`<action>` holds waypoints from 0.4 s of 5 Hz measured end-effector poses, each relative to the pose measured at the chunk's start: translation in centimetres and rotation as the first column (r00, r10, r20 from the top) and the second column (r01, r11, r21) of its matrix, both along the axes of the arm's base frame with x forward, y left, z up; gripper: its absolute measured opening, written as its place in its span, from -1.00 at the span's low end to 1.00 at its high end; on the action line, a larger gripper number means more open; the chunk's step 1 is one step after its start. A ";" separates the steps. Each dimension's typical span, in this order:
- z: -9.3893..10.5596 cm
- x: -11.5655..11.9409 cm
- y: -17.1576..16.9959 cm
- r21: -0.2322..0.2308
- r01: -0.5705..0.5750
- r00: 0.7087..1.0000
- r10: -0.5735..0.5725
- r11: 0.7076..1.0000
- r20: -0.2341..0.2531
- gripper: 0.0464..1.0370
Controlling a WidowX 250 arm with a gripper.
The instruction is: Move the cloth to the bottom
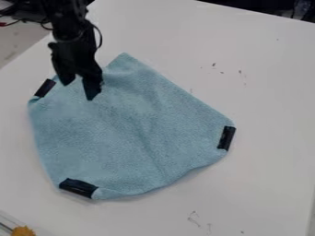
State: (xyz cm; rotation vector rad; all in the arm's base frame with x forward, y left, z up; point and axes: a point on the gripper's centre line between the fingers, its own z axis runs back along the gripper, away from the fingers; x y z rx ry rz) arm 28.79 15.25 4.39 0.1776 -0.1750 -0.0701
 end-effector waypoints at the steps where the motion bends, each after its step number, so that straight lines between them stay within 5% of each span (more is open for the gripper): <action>1: -1.6 -4.6 -1.8 -0.026 -0.087 0.994 0.086 0.996 -0.066 0.91; 2: -2.2 -9.2 -2.3 -0.068 -0.156 0.985 0.150 0.985 -0.085 0.91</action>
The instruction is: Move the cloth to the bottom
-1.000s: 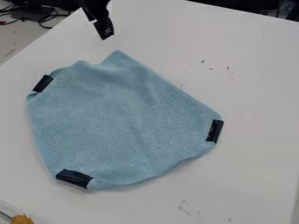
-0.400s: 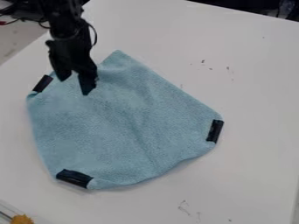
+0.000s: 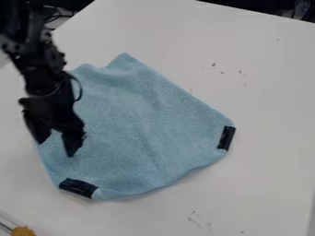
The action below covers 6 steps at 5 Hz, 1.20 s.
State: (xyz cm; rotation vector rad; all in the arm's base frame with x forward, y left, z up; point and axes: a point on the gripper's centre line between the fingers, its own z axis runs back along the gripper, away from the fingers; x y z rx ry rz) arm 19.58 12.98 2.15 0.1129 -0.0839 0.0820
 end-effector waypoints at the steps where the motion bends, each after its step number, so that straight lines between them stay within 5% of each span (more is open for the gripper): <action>1: -0.3 -2.3 -1.3 -0.016 -0.033 0.999 0.033 0.999 -0.001 0.91; 2: -1.6 -3.4 -2.0 -0.059 -0.075 0.997 0.075 0.995 -0.005 0.91; 3: -2.4 -2.1 -1.1 -0.099 -0.064 0.997 0.067 0.993 0.024 0.82; 6: -2.8 0.2 0.3 -0.093 -0.019 0.998 0.024 0.995 0.050 -0.42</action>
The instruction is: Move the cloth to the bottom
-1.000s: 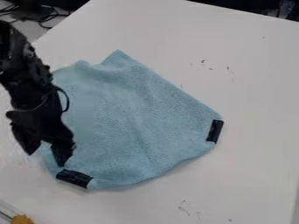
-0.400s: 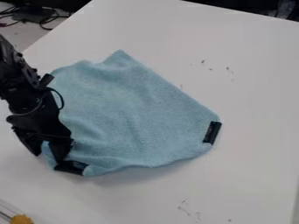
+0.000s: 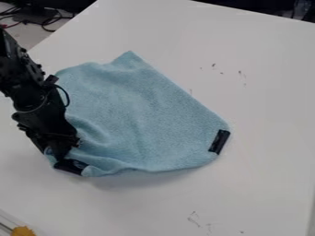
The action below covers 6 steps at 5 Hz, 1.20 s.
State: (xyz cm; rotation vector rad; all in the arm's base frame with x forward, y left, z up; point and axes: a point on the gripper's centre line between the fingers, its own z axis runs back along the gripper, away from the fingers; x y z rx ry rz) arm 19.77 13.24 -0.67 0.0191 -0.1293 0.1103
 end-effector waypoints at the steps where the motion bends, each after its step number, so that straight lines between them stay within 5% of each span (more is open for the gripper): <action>1: 0.0 -0.3 -0.6 0.029 -0.017 1.000 0.018 0.999 -0.008 -0.73; 2: 0.2 -0.7 -2.2 0.075 -0.042 0.999 0.041 0.996 0.016 -0.93; 3: 0.2 -1.0 -5.3 0.064 -0.067 0.997 0.064 0.996 0.038 -0.96; 4: -0.3 -0.9 -7.4 0.038 -0.101 0.992 0.098 0.994 0.078 -0.97; 6: -0.2 -1.5 -11.4 -0.040 -0.186 0.980 0.188 0.982 0.062 -0.97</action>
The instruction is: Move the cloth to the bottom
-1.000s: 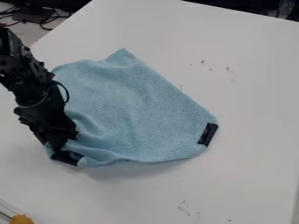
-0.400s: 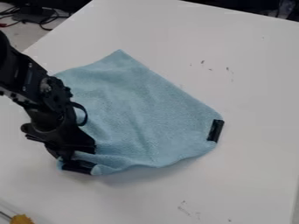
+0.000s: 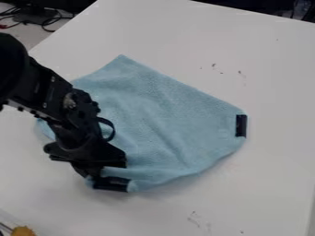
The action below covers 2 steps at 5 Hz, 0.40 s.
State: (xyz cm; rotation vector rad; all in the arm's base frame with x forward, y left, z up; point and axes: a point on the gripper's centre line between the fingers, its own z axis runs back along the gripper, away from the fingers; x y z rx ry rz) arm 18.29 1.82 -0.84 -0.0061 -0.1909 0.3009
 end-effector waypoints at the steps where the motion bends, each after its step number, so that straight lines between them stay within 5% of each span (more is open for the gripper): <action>1: 0.0 -2.1 -3.0 -0.036 -0.066 0.996 0.064 0.997 -0.061 -0.97; 2: 0.0 -3.3 -4.9 -0.058 -0.121 0.991 0.117 0.991 -0.073 -0.98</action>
